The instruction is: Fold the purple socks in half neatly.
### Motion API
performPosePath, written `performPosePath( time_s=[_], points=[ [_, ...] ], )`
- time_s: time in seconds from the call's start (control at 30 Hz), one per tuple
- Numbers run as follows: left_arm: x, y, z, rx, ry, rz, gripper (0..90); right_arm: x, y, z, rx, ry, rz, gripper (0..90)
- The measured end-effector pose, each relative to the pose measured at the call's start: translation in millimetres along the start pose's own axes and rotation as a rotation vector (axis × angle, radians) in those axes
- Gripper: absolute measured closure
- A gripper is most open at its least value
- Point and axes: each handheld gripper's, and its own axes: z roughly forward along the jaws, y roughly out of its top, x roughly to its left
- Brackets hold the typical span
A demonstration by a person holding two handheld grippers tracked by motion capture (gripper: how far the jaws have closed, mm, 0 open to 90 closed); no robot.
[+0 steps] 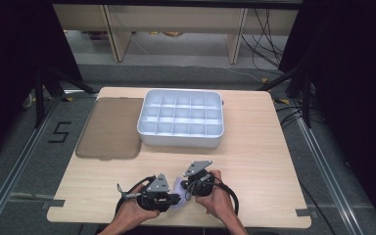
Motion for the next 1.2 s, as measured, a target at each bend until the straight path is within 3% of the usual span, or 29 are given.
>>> performPosePath(
  time_s=[0.03,0.07,0.13,0.2,0.27,0.37,0.4,0.43,0.47,0.5,0.53,0.67,0.7,0.8,0.83,0.87,0.93,0.97,1.03,1.07,1.13,1.2],
  points=[
    [0.9,-2.9,1.8,-0.001,-0.007,-0.032,84.7,0.4,-0.1,0.7,-0.005,-0.006,-0.012,89.7],
    [0.9,-2.9,1.8,-0.001,-0.007,-0.032,84.9,0.9,-0.1,-0.3,0.008,0.002,-0.010,89.7],
    [7.1,-4.0,-0.9,0.006,-0.009,-0.027,84.8,1.1,-0.8,-2.1,0.014,-0.003,-0.028,89.8],
    [8.1,-4.7,-1.6,0.002,-0.002,-0.030,84.1,2.9,-1.5,-2.6,0.025,0.008,-0.008,89.7],
    [13.7,-6.5,-6.1,0.018,0.055,0.006,82.9,4.1,-4.9,-4.9,0.024,0.006,-0.008,89.7],
    [17.4,-7.7,-6.5,0.015,0.048,0.003,82.5,5.4,-6.4,-6.4,0.020,0.018,-0.006,89.4],
    [14.0,-8.4,-5.1,0.003,0.050,-0.027,82.4,7.4,-6.4,-7.4,0.019,0.015,0.012,84.9],
    [15.7,-7.7,-6.2,0.025,0.056,0.018,82.4,7.8,-6.2,-6.7,0.002,0.006,0.021,82.3],
    [12.3,-8.1,-4.2,0.004,0.053,-0.019,82.3,7.6,-5.2,-8.8,0.010,0.009,0.032,79.5],
    [12.3,-8.1,-4.2,0.004,0.053,-0.019,82.2,6.3,-4.9,-8.7,-0.010,-0.008,0.029,75.7],
    [13.6,-7.4,-4.7,0.009,0.057,0.012,82.2,4.8,-4.1,-9.7,-0.023,-0.019,0.040,71.9],
    [13.8,-8.0,-4.8,0.010,0.055,0.015,82.1,-0.3,-2.1,-10.6,-0.035,-0.042,0.081,64.2],
    [13.7,-8.0,-4.8,0.011,0.054,0.015,82.0,-2.8,-2.2,-7.6,-0.012,-0.030,0.116,57.1],
    [13.6,-8.2,-4.6,0.009,0.053,0.015,81.9,-4.4,-3.7,-1.7,0.009,-0.005,0.141,55.4],
    [13.6,-8.4,-4.6,0.009,0.052,0.015,81.9,-4.6,-5.2,2.8,0.002,0.003,0.165,55.4],
    [13.1,-8.9,-4.8,0.013,0.051,-0.008,81.7,-5.3,-4.7,2.7,0.033,0.023,0.203,55.3],
    [14.1,-8.9,-5.7,0.026,0.049,0.002,81.5,-7.4,-5.3,3.7,0.028,0.028,0.191,55.4],
    [15.4,-9.2,-6.4,0.032,0.054,0.011,81.3,-9.3,-7.4,6.3,0.028,0.046,0.222,55.4],
    [16.0,-9.2,-7.1,0.034,0.052,0.023,81.2,-10.6,-8.7,7.6,0.022,0.056,0.230,55.4],
    [15.2,-9.9,-6.7,0.024,0.052,0.011,80.7,-11.2,-10.8,9.9,0.011,0.080,0.273,55.4],
    [14.6,-10.5,-6.4,0.015,0.047,0.003,80.6,-10.3,-10.4,8.8,0.037,0.078,0.286,55.9],
    [15.7,-10.2,-6.9,0.024,0.048,0.012,80.6,-11.4,-11.0,10.7,0.025,0.083,0.271,56.8]
  ],
)
